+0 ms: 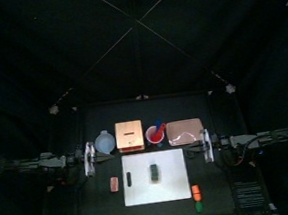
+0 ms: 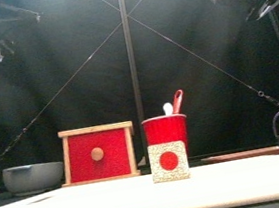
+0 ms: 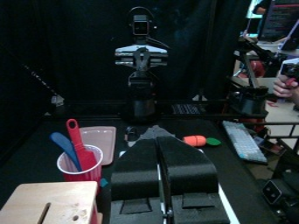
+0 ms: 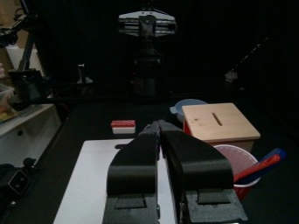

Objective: Cut the sushi into 4 pieces with the knife
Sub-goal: Pick up the knife at its handle with right hand

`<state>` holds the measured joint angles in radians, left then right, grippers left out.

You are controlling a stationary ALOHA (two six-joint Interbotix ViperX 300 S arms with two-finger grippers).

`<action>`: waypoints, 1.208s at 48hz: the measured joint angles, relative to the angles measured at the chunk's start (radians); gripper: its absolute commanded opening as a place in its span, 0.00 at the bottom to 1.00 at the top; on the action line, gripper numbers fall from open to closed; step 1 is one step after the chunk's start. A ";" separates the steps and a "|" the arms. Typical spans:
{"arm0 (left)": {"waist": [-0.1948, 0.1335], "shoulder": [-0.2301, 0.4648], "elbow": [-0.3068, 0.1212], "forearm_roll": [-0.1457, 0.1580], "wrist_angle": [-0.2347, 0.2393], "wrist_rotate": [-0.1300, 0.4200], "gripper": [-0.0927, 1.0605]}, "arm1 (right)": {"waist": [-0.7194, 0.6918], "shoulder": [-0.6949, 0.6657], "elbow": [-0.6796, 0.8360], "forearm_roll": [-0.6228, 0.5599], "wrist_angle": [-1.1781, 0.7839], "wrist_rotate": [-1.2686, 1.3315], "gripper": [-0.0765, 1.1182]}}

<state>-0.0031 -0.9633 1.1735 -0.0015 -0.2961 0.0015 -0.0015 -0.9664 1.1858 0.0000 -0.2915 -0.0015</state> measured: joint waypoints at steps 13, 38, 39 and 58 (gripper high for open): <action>-0.002 0.112 0.011 -0.008 -0.020 0.000 0.07 | -0.146 0.167 -0.167 0.216 0.224 0.043 0.11; 0.003 0.132 0.011 -0.009 -0.023 0.003 0.07 | -0.588 0.635 -0.746 0.388 1.042 0.002 0.58; 0.003 0.132 0.012 -0.008 -0.023 0.005 0.07 | -0.600 0.657 -0.764 0.396 1.060 -0.006 0.62; 0.018 0.132 0.017 -0.009 -0.023 0.002 0.07 | -0.667 1.057 -1.072 0.492 1.466 -0.156 0.86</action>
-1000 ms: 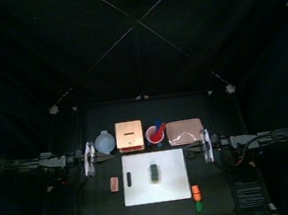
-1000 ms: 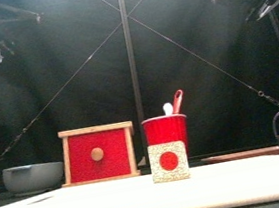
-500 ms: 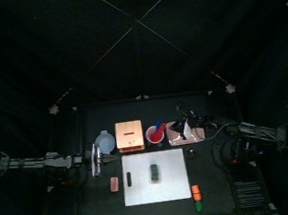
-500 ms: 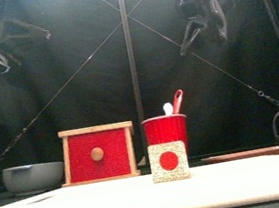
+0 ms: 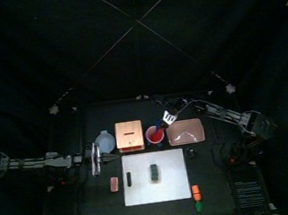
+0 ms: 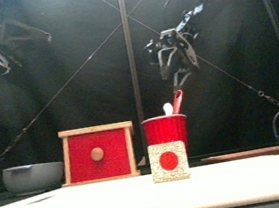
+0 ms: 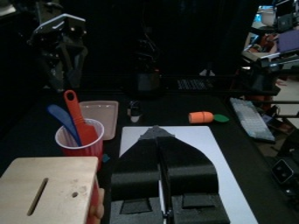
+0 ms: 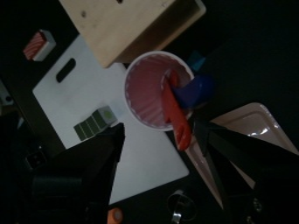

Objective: Cut the sushi into 4 pieces with the knife
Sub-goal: Pick up the knife at its handle with right hand

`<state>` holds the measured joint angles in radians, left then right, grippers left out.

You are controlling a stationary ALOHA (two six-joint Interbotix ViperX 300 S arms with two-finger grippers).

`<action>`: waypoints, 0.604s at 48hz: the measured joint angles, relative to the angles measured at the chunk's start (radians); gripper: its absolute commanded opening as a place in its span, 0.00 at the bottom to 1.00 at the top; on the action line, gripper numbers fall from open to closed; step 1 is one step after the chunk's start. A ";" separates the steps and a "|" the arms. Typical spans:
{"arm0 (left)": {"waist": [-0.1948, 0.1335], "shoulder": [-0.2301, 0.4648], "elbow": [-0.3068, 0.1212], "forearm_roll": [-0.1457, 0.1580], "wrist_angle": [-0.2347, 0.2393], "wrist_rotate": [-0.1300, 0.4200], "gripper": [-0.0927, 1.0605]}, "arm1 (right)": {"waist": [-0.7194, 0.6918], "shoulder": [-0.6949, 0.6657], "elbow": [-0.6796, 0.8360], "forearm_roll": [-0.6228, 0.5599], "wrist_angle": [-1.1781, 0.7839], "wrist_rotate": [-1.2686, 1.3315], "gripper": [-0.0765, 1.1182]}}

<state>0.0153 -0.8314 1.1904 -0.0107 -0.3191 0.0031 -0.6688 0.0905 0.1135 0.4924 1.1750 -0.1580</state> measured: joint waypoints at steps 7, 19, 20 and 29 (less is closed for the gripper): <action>0.000 0.002 0.003 0.000 0.000 0.000 0.07 | 0.006 0.046 -0.041 -0.017 0.051 0.005 0.86; 0.002 0.000 0.008 -0.002 0.002 0.000 0.07 | 0.034 0.094 -0.055 -0.021 0.092 0.006 0.86; 0.002 0.002 0.009 -0.002 0.000 0.002 0.07 | 0.034 0.094 -0.055 -0.020 0.092 0.006 0.86; 0.002 0.002 0.008 0.000 0.002 0.000 0.07 | 0.037 0.100 -0.055 -0.023 0.092 0.008 0.77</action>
<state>0.0169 -0.8299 1.1980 -0.0107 -0.3175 0.0031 -0.6320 0.1902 0.0583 0.4694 1.2671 -0.1503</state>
